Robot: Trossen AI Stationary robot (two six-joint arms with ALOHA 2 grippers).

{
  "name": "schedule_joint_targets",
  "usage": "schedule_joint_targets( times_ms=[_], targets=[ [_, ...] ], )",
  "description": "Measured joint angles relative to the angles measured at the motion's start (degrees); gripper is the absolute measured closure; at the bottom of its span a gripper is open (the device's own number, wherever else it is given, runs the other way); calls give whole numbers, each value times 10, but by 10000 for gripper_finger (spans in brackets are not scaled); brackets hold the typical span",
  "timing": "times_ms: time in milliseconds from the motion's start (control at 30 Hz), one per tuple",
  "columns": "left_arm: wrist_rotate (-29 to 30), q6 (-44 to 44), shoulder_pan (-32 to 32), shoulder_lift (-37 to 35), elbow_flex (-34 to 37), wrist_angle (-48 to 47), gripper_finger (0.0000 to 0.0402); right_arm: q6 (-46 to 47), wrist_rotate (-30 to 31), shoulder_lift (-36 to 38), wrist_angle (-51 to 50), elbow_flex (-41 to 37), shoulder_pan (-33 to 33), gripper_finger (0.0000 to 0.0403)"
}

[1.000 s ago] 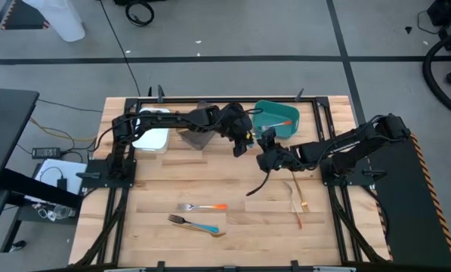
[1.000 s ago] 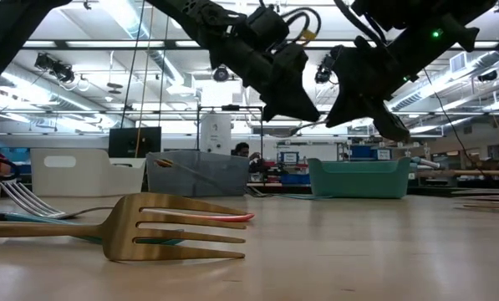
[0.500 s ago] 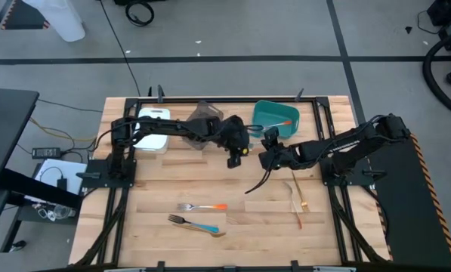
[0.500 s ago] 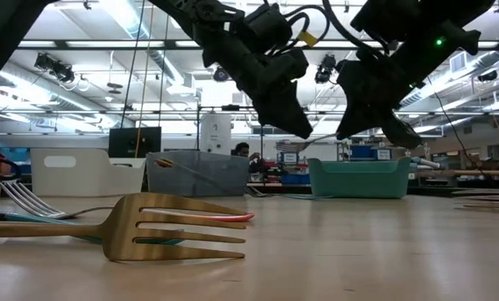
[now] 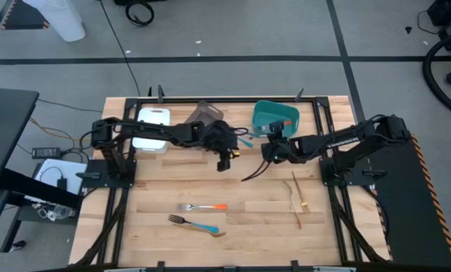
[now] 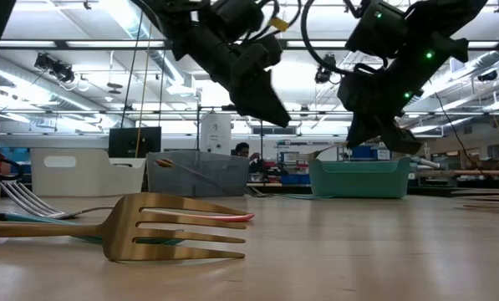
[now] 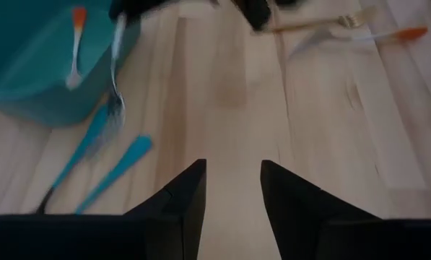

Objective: Sort silverware by color (type)
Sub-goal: Put the top orange fork into the green bin

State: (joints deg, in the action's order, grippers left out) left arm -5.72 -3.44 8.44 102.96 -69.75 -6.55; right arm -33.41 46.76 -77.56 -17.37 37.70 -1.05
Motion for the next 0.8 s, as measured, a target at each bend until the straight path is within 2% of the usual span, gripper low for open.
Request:
schedule_joint_targets(
  times_ms=[333,600,800],
  targets=[
    [11,-1,-14,-19,58,34,260,-2,-38,29,-1,0,-66,385],
    [21,4,-34,-23,123,118,260,-6,-105,74,-4,0,-134,385],
    [37,13,-39,-53,157,131,260,-40,-157,103,-9,0,-189,385]
  ],
)
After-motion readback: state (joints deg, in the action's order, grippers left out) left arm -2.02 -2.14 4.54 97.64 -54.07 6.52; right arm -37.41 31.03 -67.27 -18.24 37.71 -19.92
